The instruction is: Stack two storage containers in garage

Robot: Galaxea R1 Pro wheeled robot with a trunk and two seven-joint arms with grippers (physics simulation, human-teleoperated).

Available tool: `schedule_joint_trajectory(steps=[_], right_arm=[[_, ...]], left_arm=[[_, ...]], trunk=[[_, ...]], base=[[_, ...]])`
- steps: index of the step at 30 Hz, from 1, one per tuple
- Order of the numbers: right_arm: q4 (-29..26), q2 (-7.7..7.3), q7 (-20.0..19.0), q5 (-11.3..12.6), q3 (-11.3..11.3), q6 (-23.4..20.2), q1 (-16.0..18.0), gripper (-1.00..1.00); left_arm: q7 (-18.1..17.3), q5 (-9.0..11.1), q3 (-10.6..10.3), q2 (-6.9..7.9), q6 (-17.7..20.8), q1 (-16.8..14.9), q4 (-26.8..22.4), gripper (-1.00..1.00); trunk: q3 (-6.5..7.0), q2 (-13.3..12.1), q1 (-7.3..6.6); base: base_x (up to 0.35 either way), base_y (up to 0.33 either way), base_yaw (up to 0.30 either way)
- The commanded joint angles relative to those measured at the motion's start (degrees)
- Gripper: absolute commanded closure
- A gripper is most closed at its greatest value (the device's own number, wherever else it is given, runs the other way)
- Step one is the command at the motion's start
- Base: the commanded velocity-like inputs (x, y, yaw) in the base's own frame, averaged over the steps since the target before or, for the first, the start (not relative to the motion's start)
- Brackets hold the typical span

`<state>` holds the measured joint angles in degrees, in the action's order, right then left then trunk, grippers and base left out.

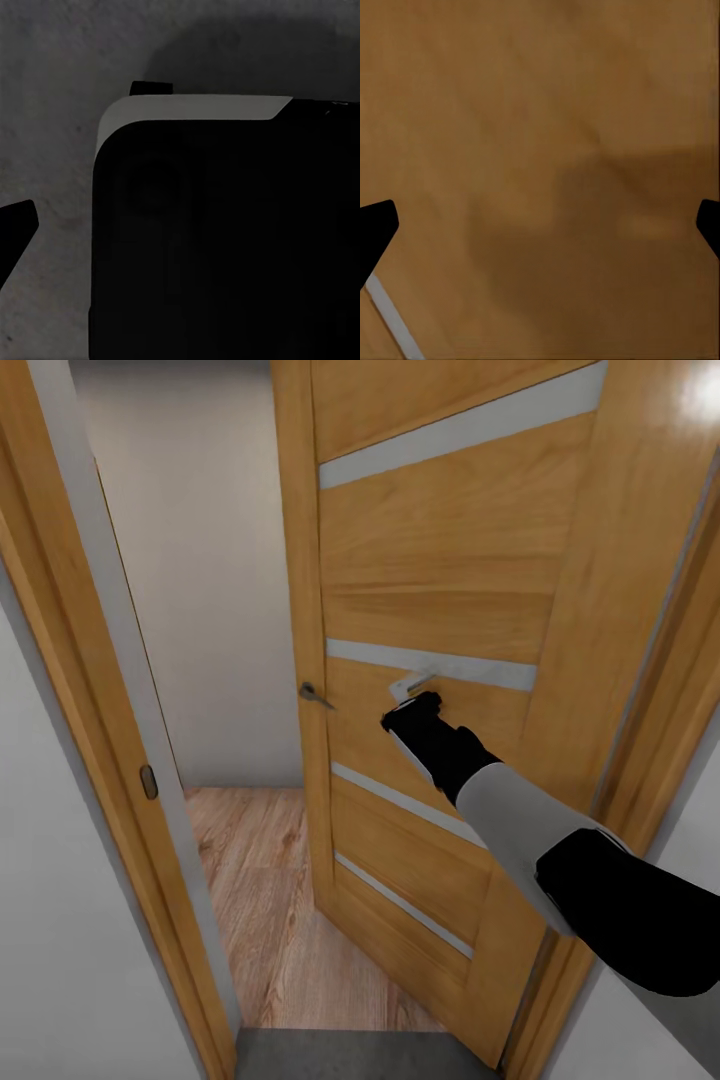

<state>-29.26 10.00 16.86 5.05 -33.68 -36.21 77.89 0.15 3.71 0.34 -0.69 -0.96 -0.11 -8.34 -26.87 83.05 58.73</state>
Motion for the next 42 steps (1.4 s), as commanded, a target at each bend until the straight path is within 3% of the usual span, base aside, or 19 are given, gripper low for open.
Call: schedule_joint_trajectory(steps=[1,7,13,26,32,42], right_arm=[[-1.74,0.00,0.31,0.66,-0.27,-0.92,0.07,-1.00],[-9.62,0.00,-3.38,1.32,-0.25,-2.74,-0.15,-1.00],[-11.50,0.00,-7.00,1.38,-0.15,-2.89,-0.39,-1.00],[-11.33,0.00,-7.54,3.74,0.31,-3.33,-0.77,-1.00],[-11.86,0.00,-7.49,3.56,0.99,-3.69,-0.73,-1.00],[-12.48,0.00,-7.50,3.30,0.40,-6.29,-3.97,-1.00]], left_arm=[[0.00,0.40,0.01,-0.01,-0.10,-0.03,-0.01,-1.00],[0.02,0.42,0.01,-0.01,-0.10,0.00,-0.03,-1.00],[0.02,0.42,0.01,-0.01,-0.10,0.01,-0.11,-1.00],[0.26,0.51,0.29,-0.01,0.08,-0.07,-0.36,-1.00],[0.22,0.51,0.34,0.39,0.08,-0.07,-0.54,-1.00],[0.20,0.59,0.36,0.94,0.15,-0.07,-0.63,-1.00]], trunk=[[-0.06,0.03,0.00],[-0.06,0.03,0.00],[-0.06,0.03,0.00],[-0.06,0.03,0.00],[-0.06,0.03,0.00],[-0.06,0.03,0.00]], base=[[0.000,0.000,0.000],[0.000,0.000,0.000],[0.000,0.000,0.000],[0.000,0.000,0.000],[0.000,0.000,0.000],[0.000,0.000,0.000]])
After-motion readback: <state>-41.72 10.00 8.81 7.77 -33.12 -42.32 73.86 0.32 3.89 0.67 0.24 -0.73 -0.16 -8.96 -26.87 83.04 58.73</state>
